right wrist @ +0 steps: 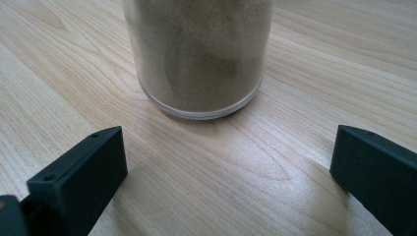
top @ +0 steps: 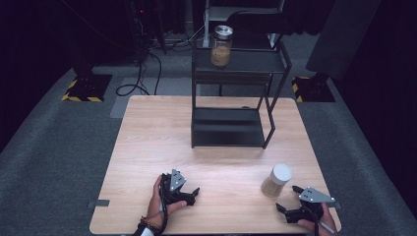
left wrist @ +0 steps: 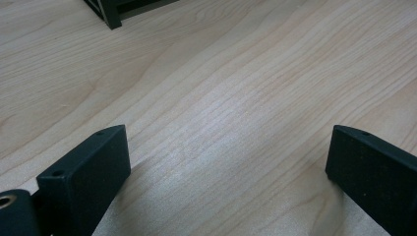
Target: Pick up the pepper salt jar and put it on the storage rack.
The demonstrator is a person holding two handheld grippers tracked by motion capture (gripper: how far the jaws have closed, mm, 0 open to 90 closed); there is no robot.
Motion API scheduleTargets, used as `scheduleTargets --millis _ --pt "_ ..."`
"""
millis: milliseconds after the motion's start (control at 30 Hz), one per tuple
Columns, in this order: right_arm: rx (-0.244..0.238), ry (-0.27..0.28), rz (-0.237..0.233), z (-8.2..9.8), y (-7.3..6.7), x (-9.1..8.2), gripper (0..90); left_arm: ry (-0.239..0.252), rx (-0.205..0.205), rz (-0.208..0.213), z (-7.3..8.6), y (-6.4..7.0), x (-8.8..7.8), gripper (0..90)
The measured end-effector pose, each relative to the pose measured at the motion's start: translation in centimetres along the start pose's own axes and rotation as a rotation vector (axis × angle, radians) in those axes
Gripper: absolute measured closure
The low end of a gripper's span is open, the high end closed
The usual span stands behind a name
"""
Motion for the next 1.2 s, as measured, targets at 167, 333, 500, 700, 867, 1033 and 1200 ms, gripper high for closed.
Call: scheduleTargets --millis 167,333,500,700,867,1033,1200 --pt "-0.007 0.003 -0.013 0.1 0.2 -0.1 1.0 0.0 -0.001 0.0 0.0 0.0 0.0 3.0" --pt "0.01 0.029 -0.036 0.2 0.7 -0.4 1.5 0.001 -0.001 0.0 0.0 0.0 0.0 2.9" --pt "0.025 0.075 -0.032 -0.2 0.9 -1.1 1.5 0.0 0.0 0.0 0.0 0.0 0.0 3.0" --pt "0.006 0.106 -0.029 -1.7 1.0 -1.6 1.5 0.001 -0.001 0.0 0.0 0.0 0.0 3.0" --pt "-0.003 0.112 -0.029 -2.6 1.0 -1.7 1.5 0.001 -0.001 0.0 0.0 0.0 0.0 3.0" --pt "-0.018 0.127 -0.039 -3.7 1.2 -1.7 1.8 0.001 -0.001 0.0 0.0 0.0 0.0 3.0" --pt "-0.011 0.152 -0.053 -4.3 1.4 -1.7 2.4 0.001 -0.001 0.0 0.0 0.0 0.0 3.0"
Point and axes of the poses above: each handheld gripper's, and its own axes: x roughly forward along the jaws, z roughly out of its underside, y roughly to its right, the point moved 4 cm from there along x, roughly forward along the jaws, and after that the axes turned 8 degrees about -x, right-handed, at the moved point
